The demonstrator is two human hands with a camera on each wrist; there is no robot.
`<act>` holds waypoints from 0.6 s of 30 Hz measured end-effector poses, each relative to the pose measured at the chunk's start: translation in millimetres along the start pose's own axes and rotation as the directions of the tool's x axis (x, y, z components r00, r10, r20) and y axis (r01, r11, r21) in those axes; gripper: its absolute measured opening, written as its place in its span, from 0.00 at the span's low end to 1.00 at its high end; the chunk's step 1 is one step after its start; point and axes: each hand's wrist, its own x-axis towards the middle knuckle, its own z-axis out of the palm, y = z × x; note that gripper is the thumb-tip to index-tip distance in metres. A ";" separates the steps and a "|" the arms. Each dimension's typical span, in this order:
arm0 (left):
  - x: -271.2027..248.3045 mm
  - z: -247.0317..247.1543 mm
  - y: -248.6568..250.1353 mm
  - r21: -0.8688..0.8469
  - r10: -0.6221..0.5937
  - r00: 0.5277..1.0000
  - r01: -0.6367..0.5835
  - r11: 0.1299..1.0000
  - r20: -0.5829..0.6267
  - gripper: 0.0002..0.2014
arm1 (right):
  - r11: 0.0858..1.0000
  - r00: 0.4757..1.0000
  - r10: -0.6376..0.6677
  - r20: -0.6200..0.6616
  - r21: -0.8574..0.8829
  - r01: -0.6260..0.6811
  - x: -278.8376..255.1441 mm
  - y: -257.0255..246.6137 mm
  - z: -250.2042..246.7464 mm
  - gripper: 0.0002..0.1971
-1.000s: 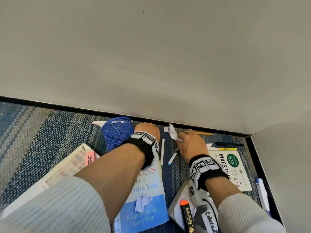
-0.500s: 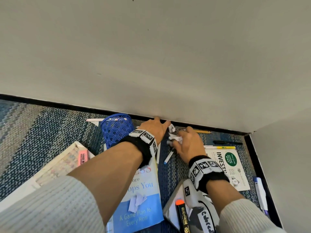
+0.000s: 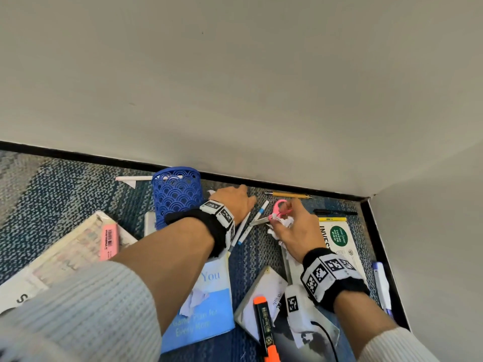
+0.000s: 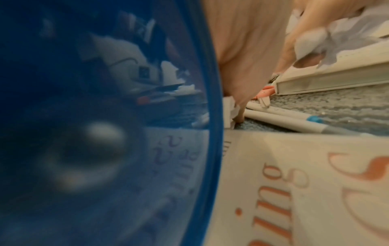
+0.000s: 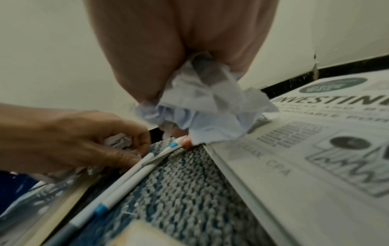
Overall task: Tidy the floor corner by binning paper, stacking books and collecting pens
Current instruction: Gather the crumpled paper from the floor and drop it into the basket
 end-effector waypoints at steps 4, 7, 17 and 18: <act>-10.7 -7.6 9.6 0.027 -0.040 0.999 0.041 0.999 -0.032 0.16 | 0.992 0.999 -0.014 0.035 -0.123 0.019 -8.7 -4.6 -7.9 0.08; -21.8 -19.7 17.3 -0.025 -0.014 0.992 0.011 1.000 -0.124 0.13 | 0.975 0.999 -0.040 0.016 -0.218 0.043 -13.9 -12.6 -16.3 0.17; -109.4 -110.1 -13.7 -0.258 -0.122 0.866 -0.009 0.966 -0.486 0.05 | 0.917 0.974 -0.207 -0.096 -0.365 0.159 -23.8 -107.0 -46.8 0.20; -122.3 -114.7 -32.3 -0.300 -0.178 0.857 0.028 0.953 -0.484 0.06 | 0.914 0.967 -0.236 -0.101 -0.361 0.185 -26.1 -123.7 -46.5 0.20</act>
